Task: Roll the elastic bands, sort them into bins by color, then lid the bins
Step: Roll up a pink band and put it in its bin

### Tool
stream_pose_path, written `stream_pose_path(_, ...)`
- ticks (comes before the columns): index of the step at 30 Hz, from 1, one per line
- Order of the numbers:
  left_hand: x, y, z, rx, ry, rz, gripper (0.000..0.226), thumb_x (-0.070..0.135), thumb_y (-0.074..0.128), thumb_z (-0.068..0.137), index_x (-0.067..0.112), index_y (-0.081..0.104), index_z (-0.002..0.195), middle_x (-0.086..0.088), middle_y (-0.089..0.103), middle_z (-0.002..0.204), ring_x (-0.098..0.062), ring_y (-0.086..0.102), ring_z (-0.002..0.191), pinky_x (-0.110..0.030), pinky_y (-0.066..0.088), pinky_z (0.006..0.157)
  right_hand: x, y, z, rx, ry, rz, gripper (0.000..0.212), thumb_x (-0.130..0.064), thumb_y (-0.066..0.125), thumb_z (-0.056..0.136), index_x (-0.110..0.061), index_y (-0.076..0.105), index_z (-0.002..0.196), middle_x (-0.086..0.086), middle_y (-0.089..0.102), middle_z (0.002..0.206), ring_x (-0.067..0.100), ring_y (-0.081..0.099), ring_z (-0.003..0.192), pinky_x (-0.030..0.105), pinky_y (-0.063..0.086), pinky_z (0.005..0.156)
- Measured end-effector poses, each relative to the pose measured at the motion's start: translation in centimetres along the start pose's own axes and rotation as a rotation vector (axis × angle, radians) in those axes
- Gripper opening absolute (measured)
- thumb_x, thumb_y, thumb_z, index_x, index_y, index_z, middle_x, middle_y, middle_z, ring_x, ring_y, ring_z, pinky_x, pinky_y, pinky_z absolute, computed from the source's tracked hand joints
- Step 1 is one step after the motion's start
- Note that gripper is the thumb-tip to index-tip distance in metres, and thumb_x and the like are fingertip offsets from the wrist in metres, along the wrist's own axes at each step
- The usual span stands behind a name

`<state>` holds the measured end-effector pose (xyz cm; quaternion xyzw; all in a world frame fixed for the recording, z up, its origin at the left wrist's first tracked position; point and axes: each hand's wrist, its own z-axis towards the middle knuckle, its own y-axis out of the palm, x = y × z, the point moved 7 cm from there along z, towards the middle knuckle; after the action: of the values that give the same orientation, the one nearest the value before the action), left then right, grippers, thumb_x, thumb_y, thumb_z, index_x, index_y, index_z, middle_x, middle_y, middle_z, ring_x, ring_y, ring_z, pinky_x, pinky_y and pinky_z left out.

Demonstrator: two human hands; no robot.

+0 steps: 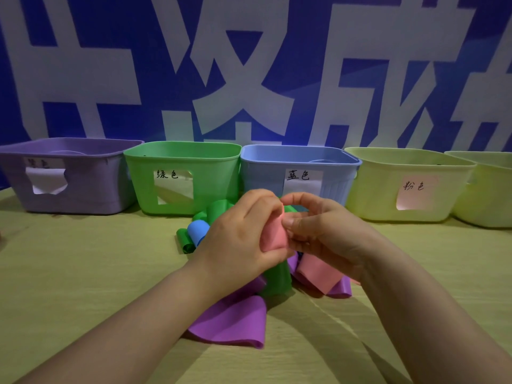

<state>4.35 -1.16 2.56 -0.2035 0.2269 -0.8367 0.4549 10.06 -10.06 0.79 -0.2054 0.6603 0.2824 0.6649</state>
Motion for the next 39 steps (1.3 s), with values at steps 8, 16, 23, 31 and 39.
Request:
stream_pose_path(8,0.1,-0.1,0.0,0.032,-0.041,0.04,0.045,0.046,0.06,0.062,0.009,0.054,0.087,-0.004,0.052,0.094,-0.008,0.045,0.081,-0.011,0.032,0.071,0.3,0.6,0.3,0.014,-0.07,-0.125,0.021,-0.001,0.067,0.079,-0.01,0.058,0.096,0.008,0.065,0.081,0.018,0.063,0.069,0.025,0.052,0.063)
stream_pose_path(16,0.2,0.1,0.0,0.019,-0.025,-0.04,0.051,0.046,0.064,0.064,0.02,0.045,0.104,-0.002,0.052,0.101,-0.008,0.046,0.089,-0.014,0.036,0.078,0.1,0.3,0.2,0.07,-0.058,-0.093,0.02,0.003,0.062,0.083,-0.009,0.058,0.098,0.004,0.061,0.066,0.01,0.057,0.053,0.02,0.046,0.046)
stream_pose_path(23,-0.1,-0.1,0.0,0.025,-0.023,-0.041,0.042,0.05,0.062,0.067,0.022,0.041,0.089,-0.005,0.057,0.108,-0.009,0.049,0.096,-0.008,0.032,0.083,0.0,-0.1,0.2,0.061,-0.008,0.013,0.022,0.005,0.055,0.086,-0.011,0.056,0.102,0.006,0.062,0.065,0.012,0.059,0.05,0.024,0.051,0.046)
stream_pose_path(31,-0.7,0.3,-0.3,-0.011,-0.043,-0.06,0.037,0.05,0.062,0.068,0.024,0.043,0.087,0.007,0.052,0.111,-0.004,0.049,0.094,-0.013,0.041,0.075,0.2,0.2,0.1,-0.066,0.042,0.12,0.021,0.005,0.044,0.091,-0.003,0.058,0.105,0.013,0.064,0.081,0.016,0.063,0.063,0.025,0.055,0.056)
stream_pose_path(39,-0.3,-0.2,-0.1,0.03,-0.024,-0.025,0.028,0.033,0.062,0.066,0.013,0.054,0.083,-0.001,0.056,0.103,-0.007,0.05,0.091,0.0,0.029,0.081,0.1,1.0,-0.3,-0.141,0.073,0.162,0.025,0.005,0.039,0.092,0.0,0.061,0.104,0.013,0.068,0.082,0.016,0.067,0.067,0.023,0.056,0.063)
